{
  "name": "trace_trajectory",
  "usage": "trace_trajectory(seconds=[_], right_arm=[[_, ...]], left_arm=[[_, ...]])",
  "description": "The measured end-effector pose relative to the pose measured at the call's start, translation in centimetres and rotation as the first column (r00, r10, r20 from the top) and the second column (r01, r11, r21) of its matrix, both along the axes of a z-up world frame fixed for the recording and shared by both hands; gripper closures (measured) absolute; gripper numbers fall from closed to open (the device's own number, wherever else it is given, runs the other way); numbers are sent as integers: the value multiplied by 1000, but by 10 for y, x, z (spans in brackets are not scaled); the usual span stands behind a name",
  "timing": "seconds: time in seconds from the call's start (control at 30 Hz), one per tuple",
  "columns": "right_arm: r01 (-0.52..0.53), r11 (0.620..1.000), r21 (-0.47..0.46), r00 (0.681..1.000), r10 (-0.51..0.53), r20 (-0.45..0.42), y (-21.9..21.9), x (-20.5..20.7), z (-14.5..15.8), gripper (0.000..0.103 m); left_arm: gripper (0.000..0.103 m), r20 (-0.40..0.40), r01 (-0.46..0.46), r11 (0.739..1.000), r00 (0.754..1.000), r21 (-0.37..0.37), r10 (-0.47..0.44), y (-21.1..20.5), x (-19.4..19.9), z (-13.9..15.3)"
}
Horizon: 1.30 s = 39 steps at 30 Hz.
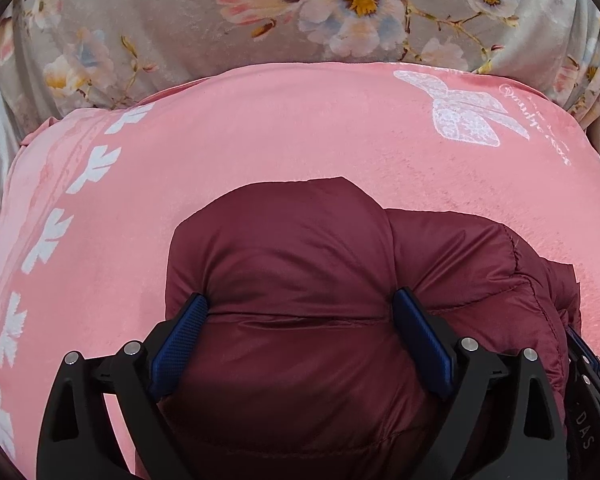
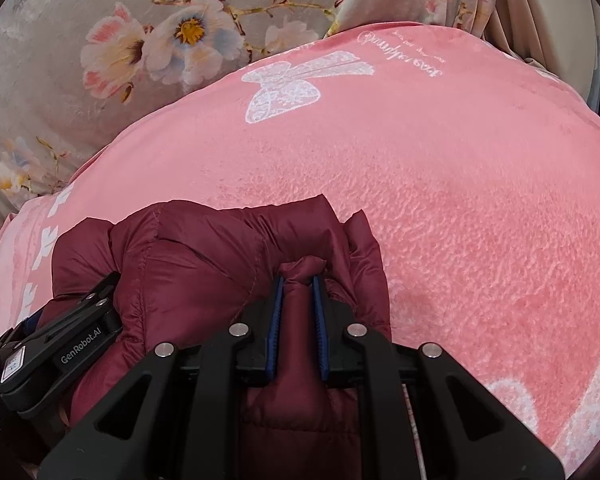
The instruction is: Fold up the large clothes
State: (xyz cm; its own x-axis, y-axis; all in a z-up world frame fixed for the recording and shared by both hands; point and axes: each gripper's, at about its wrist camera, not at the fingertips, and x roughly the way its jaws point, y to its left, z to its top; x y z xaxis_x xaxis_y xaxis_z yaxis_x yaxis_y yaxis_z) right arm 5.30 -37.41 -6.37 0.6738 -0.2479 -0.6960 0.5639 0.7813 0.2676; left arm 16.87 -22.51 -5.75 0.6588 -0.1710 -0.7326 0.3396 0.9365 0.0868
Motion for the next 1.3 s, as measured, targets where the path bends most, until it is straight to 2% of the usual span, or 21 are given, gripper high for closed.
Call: trace_trajectory(seconds=[0.37,0.43,0.5,0.53,0.6,0.63,0.67,0.73,0.83,0.93,1.0,1.07,1.17,1.3], right_arm=[[2,1000,8,1000,-2,20,0,1,-2,90],[-10,999,37,999,9,38,-3,-2,-2,89],[-30,993,112,997,21,75,-12,-14,1,88],[-29,989,143,996,16,93,-14,-30,7,85],[-8,989,146,992,-10,124,-14,-63,18,71],[-2,990,141,992,-16,124,-13,-74,20,56],[-8,989,147,993,-10,121,-11,-89,21,54],[-46,977,206,992,21,122,-9,-112,16,54],[-90,952,294,991,57,120,-7,-128,6,53],[-136,910,392,985,81,152,-3,-138,-6,43],[-158,879,449,984,100,149,1,-137,-18,43],[-170,870,463,982,109,156,6,-137,-25,42],[-178,882,437,980,119,160,14,-132,-23,42],[-186,885,427,979,131,154,18,-120,-22,42]], left_arm=[[10,10,-11,1000,1000,10,11,-1,2,-2],[10,-4,-9,1000,1000,7,9,1,2,0],[10,-43,0,1000,999,-1,0,10,-2,5],[10,-66,7,1000,998,-19,-8,19,-6,10],[10,-92,4,998,996,-69,-10,40,-21,22],[10,-103,5,997,995,-82,-14,48,-27,25],[10,-120,12,995,993,-100,-23,57,-34,27],[10,-170,16,990,985,-140,-40,78,-48,27],[11,-241,8,987,970,-158,-46,97,-60,18],[11,-279,-4,982,959,-188,-49,111,-65,11],[11,-319,-22,970,946,-242,-58,123,-68,5],[9,-370,-27,955,925,-294,-88,130,-69,-4],[11,-415,-28,932,900,-361,-134,133,-69,-13],[18,-387,12,932,907,-362,-162,120,-76,-9]])
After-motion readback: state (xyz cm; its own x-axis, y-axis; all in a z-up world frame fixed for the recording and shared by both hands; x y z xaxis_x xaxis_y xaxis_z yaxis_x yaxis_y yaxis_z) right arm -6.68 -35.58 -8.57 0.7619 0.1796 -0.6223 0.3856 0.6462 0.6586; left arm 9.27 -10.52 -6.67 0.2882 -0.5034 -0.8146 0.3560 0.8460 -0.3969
